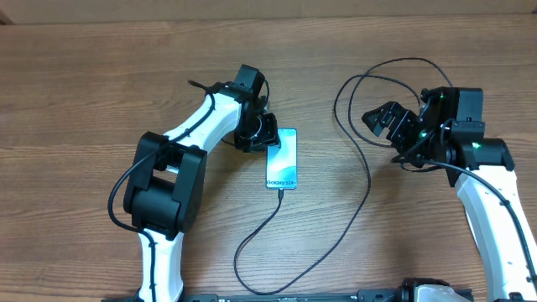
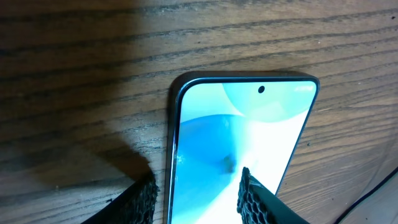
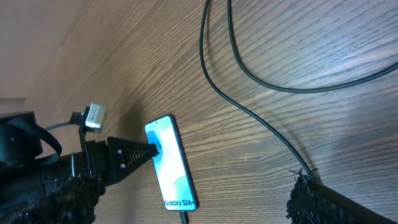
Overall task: Plug charger to phone and switch on socket
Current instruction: 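Lay the phone flat on the table and open the left gripper, then move the right gripper right over the white power strip's switch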
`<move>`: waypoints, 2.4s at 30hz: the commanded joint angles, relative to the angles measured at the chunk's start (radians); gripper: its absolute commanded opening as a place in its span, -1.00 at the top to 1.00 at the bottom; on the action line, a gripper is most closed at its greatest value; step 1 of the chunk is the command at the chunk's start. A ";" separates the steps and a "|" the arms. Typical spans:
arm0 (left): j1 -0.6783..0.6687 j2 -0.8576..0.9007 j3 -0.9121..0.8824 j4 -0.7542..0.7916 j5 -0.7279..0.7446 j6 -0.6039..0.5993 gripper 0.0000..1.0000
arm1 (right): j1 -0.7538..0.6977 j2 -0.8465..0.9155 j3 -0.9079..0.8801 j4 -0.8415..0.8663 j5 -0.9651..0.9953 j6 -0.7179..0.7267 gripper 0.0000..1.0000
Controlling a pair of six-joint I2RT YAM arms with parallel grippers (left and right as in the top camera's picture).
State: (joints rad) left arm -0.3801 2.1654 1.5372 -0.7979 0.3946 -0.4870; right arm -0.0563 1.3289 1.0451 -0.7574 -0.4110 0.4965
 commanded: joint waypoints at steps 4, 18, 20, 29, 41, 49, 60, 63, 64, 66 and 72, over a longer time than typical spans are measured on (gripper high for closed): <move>0.001 0.047 -0.029 -0.014 -0.114 0.009 0.03 | 0.006 -0.010 0.003 -0.001 0.010 -0.008 -1.00; -0.001 0.042 0.134 -0.229 -0.275 0.076 -0.27 | 0.006 -0.010 0.003 -0.001 0.011 -0.009 -1.00; -0.001 0.033 0.179 -0.274 -0.310 0.077 -0.26 | 0.006 -0.010 0.003 -0.001 0.011 -0.009 -1.00; -0.001 -0.143 0.227 -0.322 -0.347 0.091 -0.25 | 0.006 -0.010 0.003 -0.001 0.011 -0.016 -1.00; -0.009 -0.452 0.227 -0.441 -0.353 0.108 -0.26 | 0.006 -0.010 0.003 0.000 0.011 -0.015 -1.00; -0.009 -0.490 0.225 -0.488 -0.354 0.106 -0.98 | 0.006 -0.010 0.003 0.006 0.011 -0.015 -1.00; -0.009 -0.488 0.225 -0.487 -0.353 0.106 -0.98 | 0.006 -0.010 0.003 0.015 0.010 -0.015 -1.00; -0.009 -0.488 0.225 -0.487 -0.353 0.106 -0.99 | 0.005 -0.010 0.004 0.007 0.010 -0.016 -1.00; -0.009 -0.488 0.225 -0.487 -0.353 0.106 -0.99 | -0.001 -0.010 0.005 0.002 0.009 -0.016 -1.00; -0.009 -0.488 0.225 -0.487 -0.353 0.106 -0.98 | -0.021 -0.010 0.022 -0.026 0.003 -0.017 -1.00; -0.009 -0.488 0.225 -0.487 -0.353 0.106 -0.99 | -0.142 0.016 0.180 -0.217 -0.031 -0.189 -1.00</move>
State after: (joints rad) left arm -0.3801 1.6787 1.7428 -1.2865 0.0547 -0.3920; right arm -0.1295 1.3342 1.1007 -0.9295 -0.4267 0.4290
